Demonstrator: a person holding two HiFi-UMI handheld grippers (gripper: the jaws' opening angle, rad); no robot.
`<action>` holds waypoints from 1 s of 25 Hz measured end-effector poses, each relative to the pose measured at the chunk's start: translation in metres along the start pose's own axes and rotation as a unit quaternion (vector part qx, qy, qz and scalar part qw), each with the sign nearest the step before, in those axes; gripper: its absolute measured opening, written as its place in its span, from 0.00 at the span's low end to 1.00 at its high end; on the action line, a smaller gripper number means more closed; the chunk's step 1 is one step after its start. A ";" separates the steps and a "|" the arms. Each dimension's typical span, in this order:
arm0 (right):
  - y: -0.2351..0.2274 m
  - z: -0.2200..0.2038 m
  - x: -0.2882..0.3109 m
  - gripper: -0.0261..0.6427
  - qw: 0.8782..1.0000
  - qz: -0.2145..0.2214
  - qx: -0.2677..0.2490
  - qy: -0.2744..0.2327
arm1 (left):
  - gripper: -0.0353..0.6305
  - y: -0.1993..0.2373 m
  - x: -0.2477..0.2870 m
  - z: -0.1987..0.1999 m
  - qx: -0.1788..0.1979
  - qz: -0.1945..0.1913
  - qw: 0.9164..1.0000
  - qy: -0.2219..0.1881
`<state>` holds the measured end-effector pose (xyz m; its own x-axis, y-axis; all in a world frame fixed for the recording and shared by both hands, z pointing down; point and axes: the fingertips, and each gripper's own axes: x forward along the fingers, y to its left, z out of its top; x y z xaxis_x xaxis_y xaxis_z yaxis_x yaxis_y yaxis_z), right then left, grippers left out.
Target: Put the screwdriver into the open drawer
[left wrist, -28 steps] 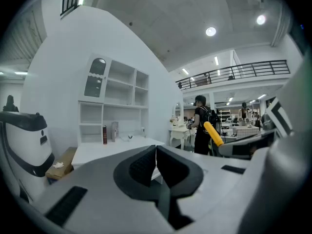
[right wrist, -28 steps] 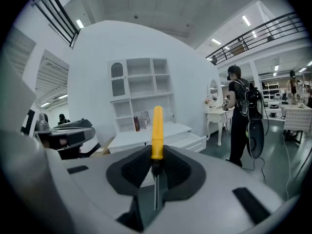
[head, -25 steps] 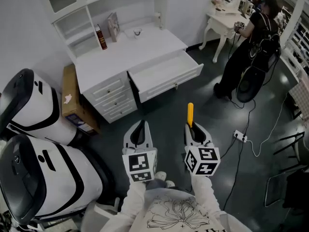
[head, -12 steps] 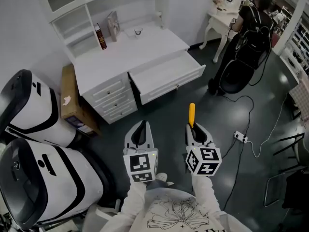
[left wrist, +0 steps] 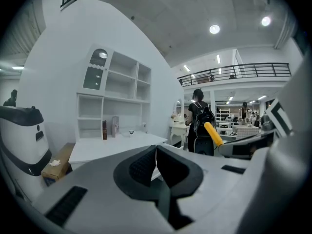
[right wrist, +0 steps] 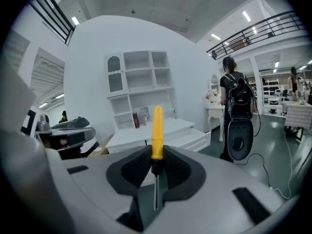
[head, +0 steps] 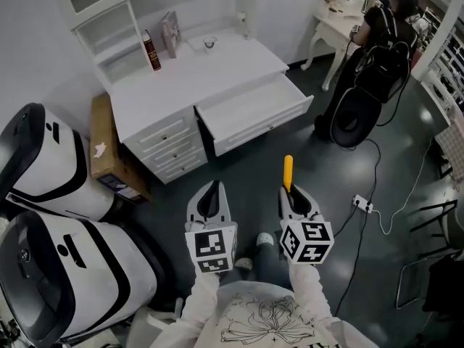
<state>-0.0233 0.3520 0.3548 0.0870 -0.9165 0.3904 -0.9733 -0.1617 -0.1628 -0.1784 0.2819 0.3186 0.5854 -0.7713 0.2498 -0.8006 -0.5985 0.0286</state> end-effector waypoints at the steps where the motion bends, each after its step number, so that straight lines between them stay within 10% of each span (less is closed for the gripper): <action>1: -0.001 0.000 0.003 0.14 1.000 0.001 0.000 0.001 | 0.06 0.002 0.003 -0.001 -0.001 0.001 1.000 0.001; 25: -0.085 0.111 0.199 0.14 0.995 0.090 -0.034 0.008 | 0.06 0.013 0.200 0.059 -0.019 0.091 0.996 -0.006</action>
<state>0.0999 0.1428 0.3452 -0.0929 -0.9227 0.3741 -0.9850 0.0302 -0.1701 -0.0640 0.1073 0.3121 0.4310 -0.8692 0.2423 -0.8981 -0.4394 0.0213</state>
